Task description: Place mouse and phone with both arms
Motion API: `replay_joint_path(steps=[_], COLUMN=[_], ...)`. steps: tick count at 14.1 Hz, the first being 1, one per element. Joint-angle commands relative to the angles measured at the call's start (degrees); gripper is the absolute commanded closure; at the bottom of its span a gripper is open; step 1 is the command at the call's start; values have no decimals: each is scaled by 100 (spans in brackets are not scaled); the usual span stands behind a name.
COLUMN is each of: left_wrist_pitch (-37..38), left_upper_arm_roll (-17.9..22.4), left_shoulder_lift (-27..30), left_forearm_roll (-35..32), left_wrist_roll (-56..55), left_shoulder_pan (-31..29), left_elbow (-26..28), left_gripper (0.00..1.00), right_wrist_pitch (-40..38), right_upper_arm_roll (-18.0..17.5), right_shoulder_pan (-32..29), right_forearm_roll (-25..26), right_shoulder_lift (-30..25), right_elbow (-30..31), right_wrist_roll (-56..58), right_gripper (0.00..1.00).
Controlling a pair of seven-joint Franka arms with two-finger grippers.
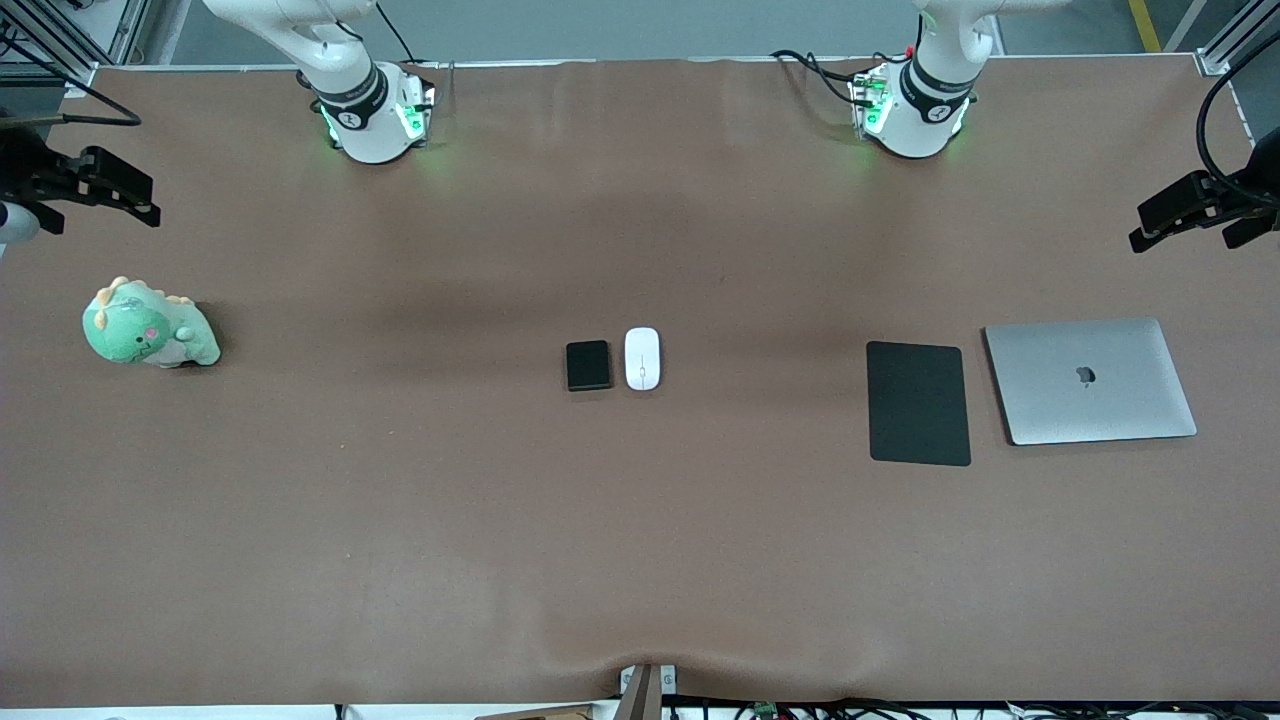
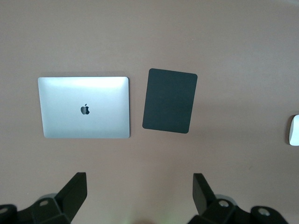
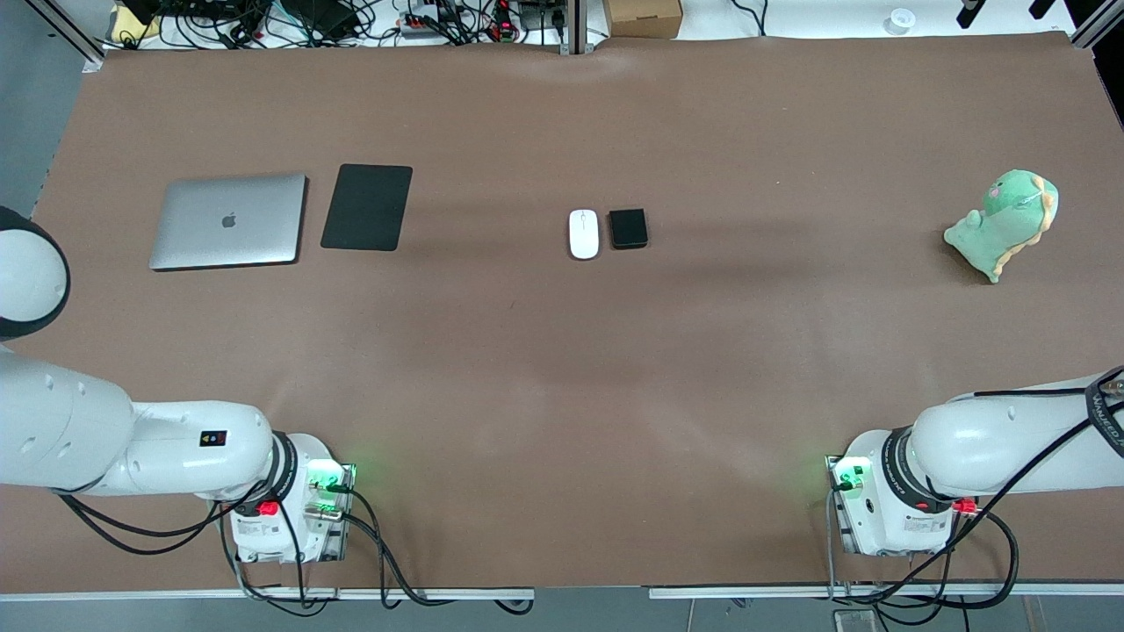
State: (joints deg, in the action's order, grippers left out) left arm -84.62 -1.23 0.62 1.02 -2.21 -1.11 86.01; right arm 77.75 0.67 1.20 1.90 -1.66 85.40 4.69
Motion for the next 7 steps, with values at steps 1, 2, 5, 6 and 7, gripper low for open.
replay_joint_path(steps=[1,2,5,6,7], left_wrist_pitch=[42,42,42,42,42], left_upper_arm_roll=[-44,-61,-27,-26,-26], left_shoulder_lift=[-1,8,8,8,-9], left_forearm_roll=[-111,-111,-41,-49,-58], left_wrist_roll=[-69,-78,-43,-69,-78], left_shoulder_pan=[5,14,-30,-30,-13], left_elbow=[-40,-23,-40,-23,-14], left_gripper=[0,0,0,0,0], right_wrist_pitch=[-102,-146,-199,-199,-190], right_upper_arm_roll=[3,3,3,3,-5], right_shoulder_pan=[-58,-67,-76,-76,-76], right_forearm_roll=[-5,-5,-14,-23,-23], right_shoulder_lift=[8,16,8,16,16], right_elbow=[-41,-33,-41,-41,-41], right_wrist_roll=[5,5,5,5,5], right_gripper=[0,0,0,0,0])
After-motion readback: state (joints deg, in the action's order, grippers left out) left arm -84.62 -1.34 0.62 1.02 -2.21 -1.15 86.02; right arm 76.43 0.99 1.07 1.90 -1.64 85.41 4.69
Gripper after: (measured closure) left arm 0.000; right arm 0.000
